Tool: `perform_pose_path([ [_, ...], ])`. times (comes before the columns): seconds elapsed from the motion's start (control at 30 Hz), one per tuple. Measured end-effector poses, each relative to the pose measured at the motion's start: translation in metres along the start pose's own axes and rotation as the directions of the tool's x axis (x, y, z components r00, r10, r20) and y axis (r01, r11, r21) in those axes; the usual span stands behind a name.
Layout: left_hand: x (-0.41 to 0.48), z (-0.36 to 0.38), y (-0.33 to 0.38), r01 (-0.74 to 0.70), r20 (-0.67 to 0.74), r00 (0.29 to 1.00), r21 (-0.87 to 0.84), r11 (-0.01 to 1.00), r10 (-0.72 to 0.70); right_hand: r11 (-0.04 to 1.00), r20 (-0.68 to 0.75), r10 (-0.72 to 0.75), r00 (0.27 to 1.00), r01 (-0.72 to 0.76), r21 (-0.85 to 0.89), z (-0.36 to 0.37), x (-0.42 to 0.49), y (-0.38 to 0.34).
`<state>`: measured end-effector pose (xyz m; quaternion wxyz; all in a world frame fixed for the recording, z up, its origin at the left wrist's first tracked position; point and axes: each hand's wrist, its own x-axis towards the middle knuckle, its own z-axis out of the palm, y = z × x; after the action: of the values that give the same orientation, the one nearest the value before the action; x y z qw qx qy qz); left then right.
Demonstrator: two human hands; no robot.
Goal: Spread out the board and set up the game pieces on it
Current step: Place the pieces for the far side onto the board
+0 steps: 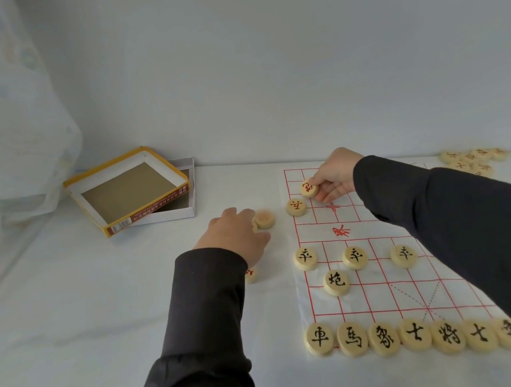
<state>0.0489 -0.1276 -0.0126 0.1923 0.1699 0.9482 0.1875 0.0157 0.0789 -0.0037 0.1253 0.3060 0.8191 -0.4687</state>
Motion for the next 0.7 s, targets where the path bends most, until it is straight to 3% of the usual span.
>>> perform_pose_path([
  [0.23,0.000,0.000,-0.001,-0.001,0.002,1.000,0.002,1.000,0.001,0.999,-0.029,0.028,0.999,-0.029,-0.044,0.003,0.005,0.001],
  [0.33,-0.001,-0.001,-0.001,0.001,0.007,1.000,0.005,1.000,-0.001,0.966,-0.141,-0.020,0.990,-0.017,-0.258,0.006,0.012,0.005],
  [0.43,-0.001,-0.001,-0.002,0.002,0.010,1.000,0.004,1.000,-0.002,0.870,-0.231,-0.154,0.961,0.021,-0.493,0.009,0.011,0.006],
  [0.6,-0.001,-0.001,-0.002,-0.001,0.015,1.000,0.006,1.000,0.001,0.824,-0.218,-0.210,0.953,0.053,-0.564,0.002,0.011,0.004],
  [0.7,-0.001,-0.001,-0.002,-0.002,0.017,1.000,0.006,1.000,0.002,0.755,-0.120,-0.321,0.939,0.178,-0.631,-0.003,0.008,0.006],
])
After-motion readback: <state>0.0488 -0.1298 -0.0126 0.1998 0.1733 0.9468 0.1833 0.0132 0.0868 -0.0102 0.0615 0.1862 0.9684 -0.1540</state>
